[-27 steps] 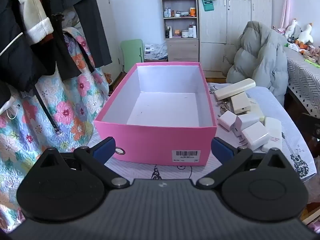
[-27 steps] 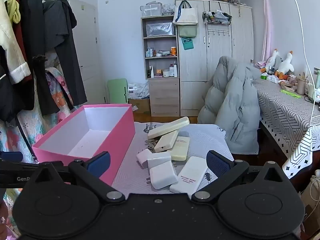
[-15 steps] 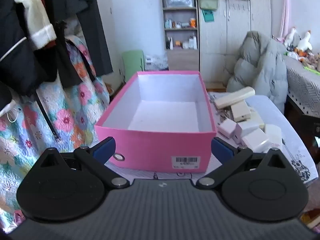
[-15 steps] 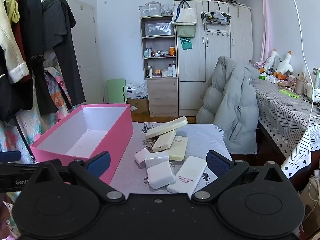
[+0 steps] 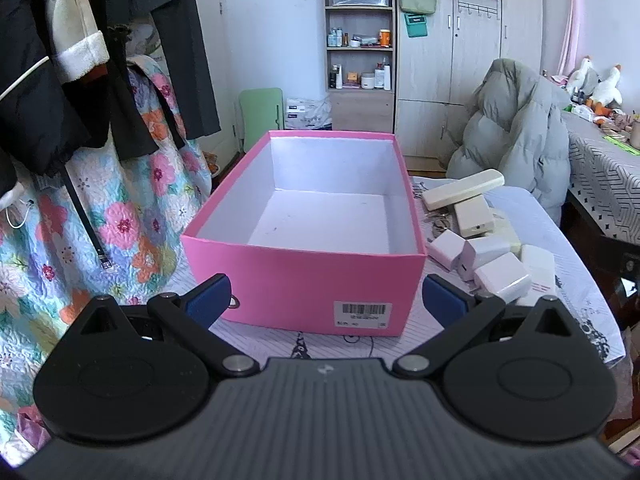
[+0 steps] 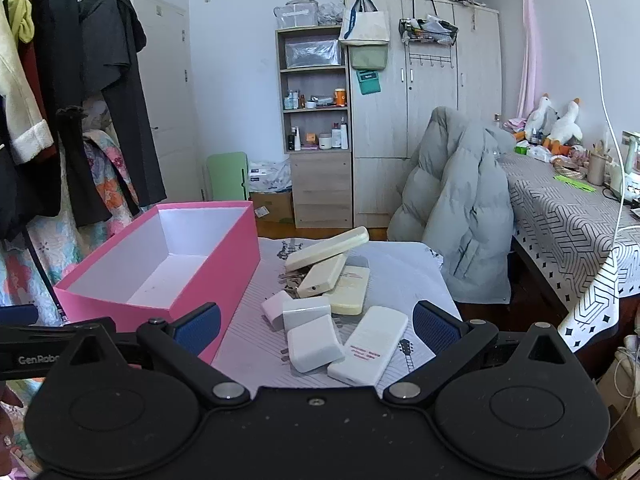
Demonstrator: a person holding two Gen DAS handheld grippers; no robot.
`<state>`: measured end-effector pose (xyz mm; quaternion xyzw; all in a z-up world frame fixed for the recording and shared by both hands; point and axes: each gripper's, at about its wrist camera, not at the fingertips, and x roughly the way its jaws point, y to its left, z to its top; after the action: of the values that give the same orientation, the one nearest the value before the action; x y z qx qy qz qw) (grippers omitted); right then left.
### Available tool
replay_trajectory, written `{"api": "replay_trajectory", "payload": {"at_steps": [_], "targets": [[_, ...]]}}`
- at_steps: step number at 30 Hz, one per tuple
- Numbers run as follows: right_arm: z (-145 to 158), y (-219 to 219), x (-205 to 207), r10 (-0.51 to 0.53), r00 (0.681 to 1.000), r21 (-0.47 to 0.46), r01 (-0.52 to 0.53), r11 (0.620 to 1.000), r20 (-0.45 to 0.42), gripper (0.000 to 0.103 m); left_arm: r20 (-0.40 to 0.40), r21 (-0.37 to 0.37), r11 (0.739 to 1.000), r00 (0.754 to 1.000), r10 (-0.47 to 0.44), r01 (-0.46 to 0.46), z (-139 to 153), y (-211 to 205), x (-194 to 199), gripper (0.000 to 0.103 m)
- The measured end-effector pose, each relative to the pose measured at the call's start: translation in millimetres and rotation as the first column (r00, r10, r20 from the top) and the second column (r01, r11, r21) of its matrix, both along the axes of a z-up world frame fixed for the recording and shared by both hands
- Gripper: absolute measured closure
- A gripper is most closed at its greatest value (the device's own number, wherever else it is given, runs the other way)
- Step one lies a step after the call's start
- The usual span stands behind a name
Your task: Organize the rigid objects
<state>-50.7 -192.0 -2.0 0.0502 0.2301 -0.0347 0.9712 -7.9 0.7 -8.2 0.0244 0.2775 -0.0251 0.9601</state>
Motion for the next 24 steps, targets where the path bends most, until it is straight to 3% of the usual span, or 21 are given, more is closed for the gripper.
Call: {"api": "replay_trajectory", "payload": {"at_steps": [24], "targets": [[-13,-26,2,-0.037,0.998,0.015,0.038,0.999,-0.049,0.000,-0.032,0.002,0.999,0.999,-0.043,0.043,-7,-36,-4,0.000]]}}
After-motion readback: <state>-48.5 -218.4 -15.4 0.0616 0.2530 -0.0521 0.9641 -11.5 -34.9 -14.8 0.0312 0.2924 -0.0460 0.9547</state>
